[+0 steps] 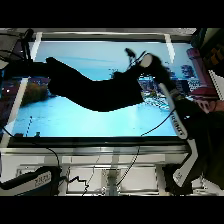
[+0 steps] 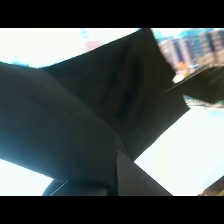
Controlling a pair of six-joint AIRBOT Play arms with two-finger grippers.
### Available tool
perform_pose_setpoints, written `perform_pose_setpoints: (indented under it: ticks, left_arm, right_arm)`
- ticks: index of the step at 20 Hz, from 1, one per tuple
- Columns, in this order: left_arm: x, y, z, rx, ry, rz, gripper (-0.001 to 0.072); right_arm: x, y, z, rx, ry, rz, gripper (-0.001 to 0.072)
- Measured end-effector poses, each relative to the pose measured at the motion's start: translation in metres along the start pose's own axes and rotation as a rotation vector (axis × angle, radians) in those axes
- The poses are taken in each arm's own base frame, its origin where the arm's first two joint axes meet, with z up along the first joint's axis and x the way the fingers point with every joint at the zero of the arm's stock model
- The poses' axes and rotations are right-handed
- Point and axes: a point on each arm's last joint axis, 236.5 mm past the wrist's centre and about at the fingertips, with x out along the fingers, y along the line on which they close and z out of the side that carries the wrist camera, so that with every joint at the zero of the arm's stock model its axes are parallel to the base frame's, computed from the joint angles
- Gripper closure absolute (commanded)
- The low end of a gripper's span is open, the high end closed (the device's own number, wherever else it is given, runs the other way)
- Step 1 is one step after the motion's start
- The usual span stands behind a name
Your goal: Fold the clothes and pants, and hang the long-sleeved shirts on hangers.
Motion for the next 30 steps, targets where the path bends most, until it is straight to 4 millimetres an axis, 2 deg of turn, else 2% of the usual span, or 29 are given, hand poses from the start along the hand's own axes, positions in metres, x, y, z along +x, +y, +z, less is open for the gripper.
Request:
perform_pose_setpoints:
  ticks: [4, 7, 9, 12, 15, 17, 20, 23, 26, 28, 29, 30]
  left_arm:
    - [-0.005, -0.009, 0.008, -0.006, -0.033, -0.019, 0.0684]
    - [-0.005, -0.01, 0.011, -0.009, -0.046, -0.023, 0.0684]
    - [-0.003, -0.01, 0.012, -0.014, -0.046, -0.026, 0.0685]
    - [0.006, -0.011, 0.009, -0.018, -0.03, -0.038, 0.0685]
    - [0.023, -0.024, -0.002, -0.003, 0.017, -0.071, 0.0685]
    - [0.033, -0.041, -0.015, 0.05, 0.068, -0.108, 0.0685]
    - [0.046, -0.071, -0.034, 0.134, 0.134, -0.169, 0.0685]
    - [0.06, -0.107, -0.05, 0.205, 0.171, -0.227, 0.0685]
    - [0.078, -0.145, -0.07, 0.263, 0.213, -0.287, 0.0684]
    - [0.095, -0.166, -0.09, 0.288, 0.26, -0.325, 0.0684]
    - [0.108, -0.173, -0.101, 0.293, 0.289, -0.339, 0.0614]
    - [0.12, -0.178, -0.112, 0.291, 0.315, -0.348, 0.0342]
  right_arm:
    - [0.087, 0.074, -0.047, 0.024, 0.049, 0.077, 0.0705]
    - [0.123, 0.116, -0.082, 0.021, 0.085, 0.122, 0.0705]
    - [0.131, 0.125, -0.092, 0.018, 0.098, 0.128, 0.0705]
    - [0.123, 0.101, -0.091, 0.012, 0.128, 0.069, 0.0705]
    - [0.092, 0.054, -0.068, 0.013, 0.121, -0.037, 0.0705]
    - [0.056, 0.021, -0.041, 0.028, 0.079, -0.098, 0.0704]
    - [-0.013, -0.032, -0.001, 0.079, -0.011, -0.179, 0.0704]
    - [-0.087, -0.076, 0.028, 0.144, -0.111, -0.233, 0.0704]
    - [-0.152, -0.109, 0.04, 0.201, -0.193, -0.274, 0.0704]
    - [-0.182, -0.123, 0.039, 0.22, -0.217, -0.296, 0.0703]
    - [-0.196, -0.126, 0.039, 0.222, -0.23, -0.303, 0.0704]
    - [-0.205, -0.126, 0.038, 0.219, -0.237, -0.307, 0.0703]
